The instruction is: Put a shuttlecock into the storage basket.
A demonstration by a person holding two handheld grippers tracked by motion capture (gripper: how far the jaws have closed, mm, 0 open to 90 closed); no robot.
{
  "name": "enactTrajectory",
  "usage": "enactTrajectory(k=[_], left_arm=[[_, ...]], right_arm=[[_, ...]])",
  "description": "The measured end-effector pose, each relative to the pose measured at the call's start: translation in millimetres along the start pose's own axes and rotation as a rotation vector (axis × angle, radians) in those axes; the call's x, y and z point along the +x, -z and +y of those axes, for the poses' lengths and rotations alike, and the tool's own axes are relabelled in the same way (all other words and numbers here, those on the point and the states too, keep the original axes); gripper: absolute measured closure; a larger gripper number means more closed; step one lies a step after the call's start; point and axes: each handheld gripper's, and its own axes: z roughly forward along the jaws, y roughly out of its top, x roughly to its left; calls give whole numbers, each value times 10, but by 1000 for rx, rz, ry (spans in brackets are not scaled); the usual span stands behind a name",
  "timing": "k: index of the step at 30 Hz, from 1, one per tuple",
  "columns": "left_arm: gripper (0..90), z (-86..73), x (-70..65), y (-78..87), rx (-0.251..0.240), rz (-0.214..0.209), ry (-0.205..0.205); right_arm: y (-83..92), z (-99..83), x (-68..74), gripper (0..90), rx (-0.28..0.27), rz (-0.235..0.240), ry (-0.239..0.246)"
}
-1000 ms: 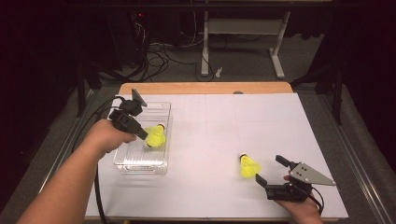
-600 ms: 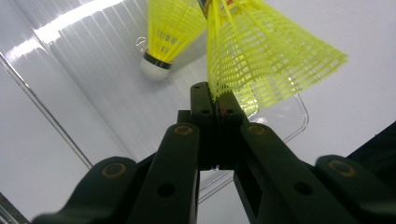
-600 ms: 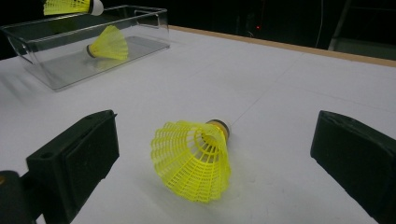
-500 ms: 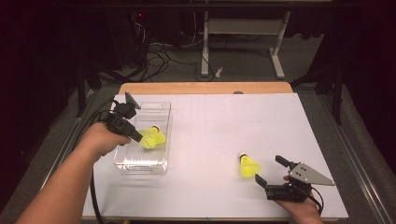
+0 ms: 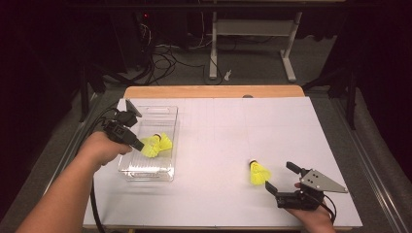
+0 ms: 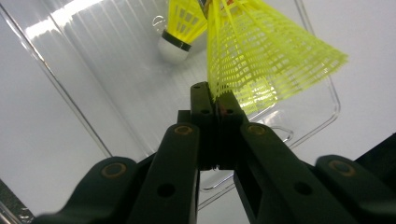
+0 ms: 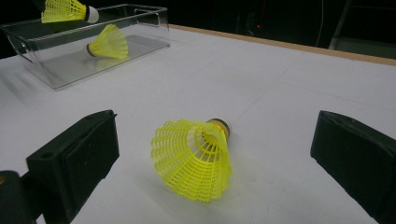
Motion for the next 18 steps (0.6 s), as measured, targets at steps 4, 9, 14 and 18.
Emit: enactTrajectory(k=[4, 9, 14, 18], left_arm=[[891, -17, 30, -19, 2, 2, 8], [891, -18, 78, 18, -2, -1, 19], [891, 3, 129, 84, -12, 6, 39], [891, 38, 167, 129, -17, 13, 55]], right_arm=[[-2, -1, 2, 17, 2, 1, 0], [-6, -4, 4, 17, 3, 3, -1], [-10, -4, 5, 17, 4, 2, -2], [-14, -6, 3, 17, 4, 4, -1]])
